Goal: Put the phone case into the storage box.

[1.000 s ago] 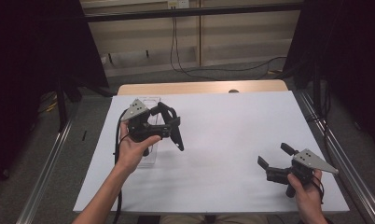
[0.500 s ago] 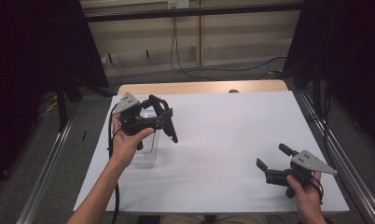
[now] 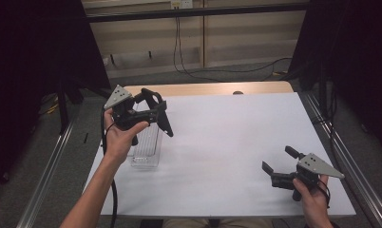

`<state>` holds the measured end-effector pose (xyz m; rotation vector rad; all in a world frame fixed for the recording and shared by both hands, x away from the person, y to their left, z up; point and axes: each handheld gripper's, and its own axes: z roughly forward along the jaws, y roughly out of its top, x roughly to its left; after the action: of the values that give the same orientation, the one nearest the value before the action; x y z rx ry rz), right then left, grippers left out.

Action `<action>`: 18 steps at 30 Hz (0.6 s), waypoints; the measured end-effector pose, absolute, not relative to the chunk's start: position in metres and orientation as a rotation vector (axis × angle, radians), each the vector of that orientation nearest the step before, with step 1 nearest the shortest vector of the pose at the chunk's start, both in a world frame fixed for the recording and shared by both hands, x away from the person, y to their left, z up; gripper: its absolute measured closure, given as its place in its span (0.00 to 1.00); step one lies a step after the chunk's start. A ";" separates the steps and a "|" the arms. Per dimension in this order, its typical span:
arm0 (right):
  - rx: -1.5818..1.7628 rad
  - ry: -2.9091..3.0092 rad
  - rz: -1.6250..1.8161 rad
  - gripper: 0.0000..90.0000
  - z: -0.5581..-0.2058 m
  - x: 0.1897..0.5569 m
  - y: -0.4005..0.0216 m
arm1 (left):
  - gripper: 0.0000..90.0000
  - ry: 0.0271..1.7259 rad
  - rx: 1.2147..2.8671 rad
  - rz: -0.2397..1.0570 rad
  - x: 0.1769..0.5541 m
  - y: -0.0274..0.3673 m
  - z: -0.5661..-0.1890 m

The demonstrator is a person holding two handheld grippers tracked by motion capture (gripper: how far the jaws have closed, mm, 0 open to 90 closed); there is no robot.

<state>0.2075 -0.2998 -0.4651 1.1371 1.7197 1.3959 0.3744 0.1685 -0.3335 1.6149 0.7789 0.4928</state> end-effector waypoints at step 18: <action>1.156 1.727 1.399 0.00 -0.467 0.208 -0.300 | 0.15 0.871 1.573 0.586 0.394 0.194 -0.325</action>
<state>0.2079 -0.2996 -0.4671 1.1564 1.7270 1.3991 0.3944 0.1936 -0.3252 1.5725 0.8705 0.5860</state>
